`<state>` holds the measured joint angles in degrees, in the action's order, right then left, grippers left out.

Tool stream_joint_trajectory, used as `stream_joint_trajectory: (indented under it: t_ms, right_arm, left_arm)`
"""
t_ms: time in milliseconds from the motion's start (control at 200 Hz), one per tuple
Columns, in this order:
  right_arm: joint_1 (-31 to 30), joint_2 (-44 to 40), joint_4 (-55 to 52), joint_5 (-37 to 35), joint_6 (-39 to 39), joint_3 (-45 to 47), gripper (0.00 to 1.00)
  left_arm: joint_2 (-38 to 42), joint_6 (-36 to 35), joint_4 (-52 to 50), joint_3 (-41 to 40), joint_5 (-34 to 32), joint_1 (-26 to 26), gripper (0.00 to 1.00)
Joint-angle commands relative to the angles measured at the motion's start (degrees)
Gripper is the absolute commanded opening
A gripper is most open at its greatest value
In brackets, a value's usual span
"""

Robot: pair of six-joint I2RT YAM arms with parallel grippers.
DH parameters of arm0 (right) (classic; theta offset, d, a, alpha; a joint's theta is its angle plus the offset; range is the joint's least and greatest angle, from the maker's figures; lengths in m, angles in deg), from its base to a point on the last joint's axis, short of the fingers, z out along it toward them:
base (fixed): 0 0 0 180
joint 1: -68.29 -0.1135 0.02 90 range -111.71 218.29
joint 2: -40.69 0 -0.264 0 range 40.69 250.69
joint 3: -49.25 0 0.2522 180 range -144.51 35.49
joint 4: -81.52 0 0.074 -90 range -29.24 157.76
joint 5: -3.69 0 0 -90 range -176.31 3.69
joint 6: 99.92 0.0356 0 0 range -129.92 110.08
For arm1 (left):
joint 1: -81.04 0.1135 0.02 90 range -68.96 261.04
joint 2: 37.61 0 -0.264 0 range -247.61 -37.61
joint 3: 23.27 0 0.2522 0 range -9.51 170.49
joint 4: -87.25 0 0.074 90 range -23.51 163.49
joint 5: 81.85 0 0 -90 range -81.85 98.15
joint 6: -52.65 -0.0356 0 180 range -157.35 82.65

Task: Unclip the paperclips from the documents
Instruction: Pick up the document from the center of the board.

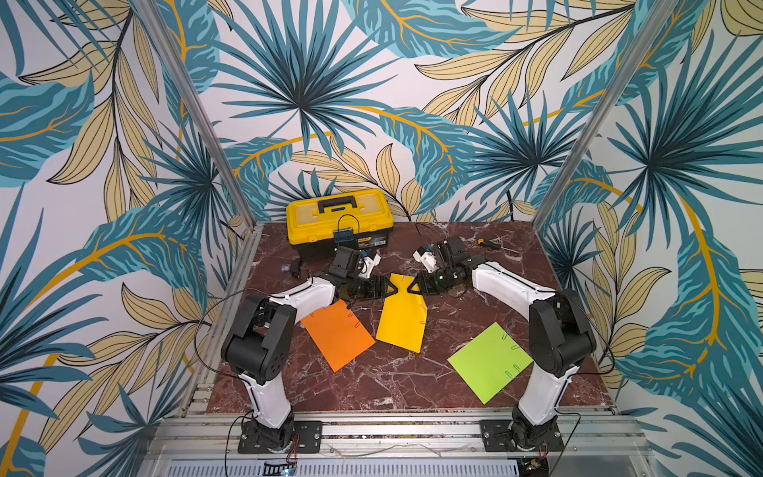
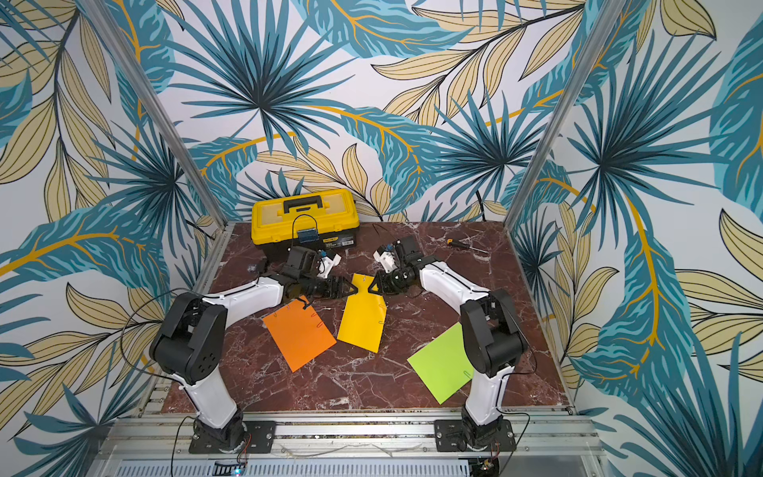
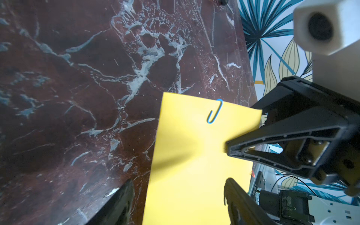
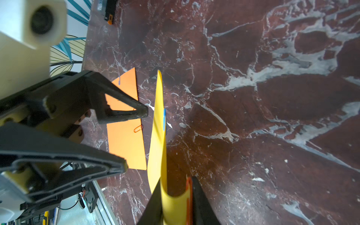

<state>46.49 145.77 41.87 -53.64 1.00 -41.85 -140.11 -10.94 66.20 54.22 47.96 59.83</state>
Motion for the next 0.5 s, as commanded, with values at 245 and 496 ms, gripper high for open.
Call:
stream_joint_trajectory:
  t_ms: [245,496]
  right_arm:
    - [0.18,-2.42,-0.05,3.97,-2.77,0.98,0.23]
    - [0.31,-1.89,-0.47,4.27,-3.14,0.23,0.23]
  left_arm:
    - [-2.87,-0.84,6.68,-0.18,8.71,1.24,0.75]
    - [-6.40,-0.59,8.69,2.28,14.83,1.17,0.72]
